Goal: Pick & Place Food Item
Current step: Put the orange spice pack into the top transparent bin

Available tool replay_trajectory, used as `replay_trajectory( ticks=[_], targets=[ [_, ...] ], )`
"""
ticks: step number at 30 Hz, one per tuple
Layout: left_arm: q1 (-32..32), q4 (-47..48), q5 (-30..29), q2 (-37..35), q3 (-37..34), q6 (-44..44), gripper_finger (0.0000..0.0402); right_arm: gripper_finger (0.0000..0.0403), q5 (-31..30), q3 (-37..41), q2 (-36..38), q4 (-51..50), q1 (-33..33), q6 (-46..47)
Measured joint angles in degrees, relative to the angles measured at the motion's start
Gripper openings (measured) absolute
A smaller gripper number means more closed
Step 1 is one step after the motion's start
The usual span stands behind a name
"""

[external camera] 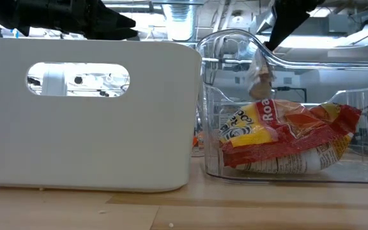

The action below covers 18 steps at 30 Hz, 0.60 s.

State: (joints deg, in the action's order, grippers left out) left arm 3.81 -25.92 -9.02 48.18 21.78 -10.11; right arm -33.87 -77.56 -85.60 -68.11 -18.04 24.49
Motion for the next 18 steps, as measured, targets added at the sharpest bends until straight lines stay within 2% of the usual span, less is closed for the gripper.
replay_trajectory(
  ticks=[11,18],
  targets=[
    [0.01,-0.01,-0.02,0.00,0.00,0.05,0.0273,0.0000,-2.04,0.11,-0.01,0.23,-0.01,1.05],
    [0.01,-0.01,-0.02,0.00,-0.01,0.05,0.0273,0.0000,-2.16,0.07,-5.66,-0.96,-0.41,0.78]
  ],
)
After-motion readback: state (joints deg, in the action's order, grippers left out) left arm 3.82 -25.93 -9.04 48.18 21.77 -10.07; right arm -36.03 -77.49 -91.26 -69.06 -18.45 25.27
